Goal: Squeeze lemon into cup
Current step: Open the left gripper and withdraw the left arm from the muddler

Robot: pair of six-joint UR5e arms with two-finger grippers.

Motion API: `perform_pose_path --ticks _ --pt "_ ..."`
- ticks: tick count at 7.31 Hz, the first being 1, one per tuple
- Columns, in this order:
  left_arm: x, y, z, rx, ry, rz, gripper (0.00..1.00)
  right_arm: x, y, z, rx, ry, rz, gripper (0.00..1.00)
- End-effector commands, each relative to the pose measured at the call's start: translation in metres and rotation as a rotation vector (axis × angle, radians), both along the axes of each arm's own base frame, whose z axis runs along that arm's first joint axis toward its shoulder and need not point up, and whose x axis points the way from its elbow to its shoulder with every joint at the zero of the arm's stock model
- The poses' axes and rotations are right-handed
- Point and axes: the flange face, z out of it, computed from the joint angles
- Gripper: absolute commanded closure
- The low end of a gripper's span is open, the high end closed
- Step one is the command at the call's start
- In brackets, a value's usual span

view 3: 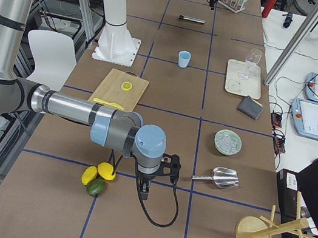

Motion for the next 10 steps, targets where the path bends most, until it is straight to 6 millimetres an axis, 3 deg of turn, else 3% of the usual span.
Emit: perform_pose_path --ticks 1,2,3,4,5,7,10 --pt "-0.116 0.014 0.048 0.033 -0.095 0.042 0.00 0.000 0.000 0.000 0.000 0.000 0.000 0.00" --pt "-0.152 0.042 0.079 0.039 -0.101 0.137 0.00 0.000 0.000 0.000 0.000 0.000 0.000 0.00" --pt "-0.205 0.065 0.101 0.027 -0.091 0.125 0.00 0.000 -0.001 -0.001 0.003 0.000 0.000 0.00" --pt "-0.222 0.093 0.146 -0.076 -0.050 0.100 0.00 0.000 -0.001 -0.001 0.003 0.000 0.000 0.00" --pt "-0.212 0.118 0.186 -0.162 0.055 0.126 0.00 0.000 -0.001 -0.003 0.006 0.001 0.000 0.00" --pt "-0.209 0.147 0.199 -0.252 0.208 0.125 0.00 0.000 -0.001 -0.004 0.009 0.001 0.000 0.00" --pt "-0.208 0.141 0.178 -0.309 0.226 0.106 0.00 0.000 -0.001 -0.005 0.011 0.001 0.000 0.00"
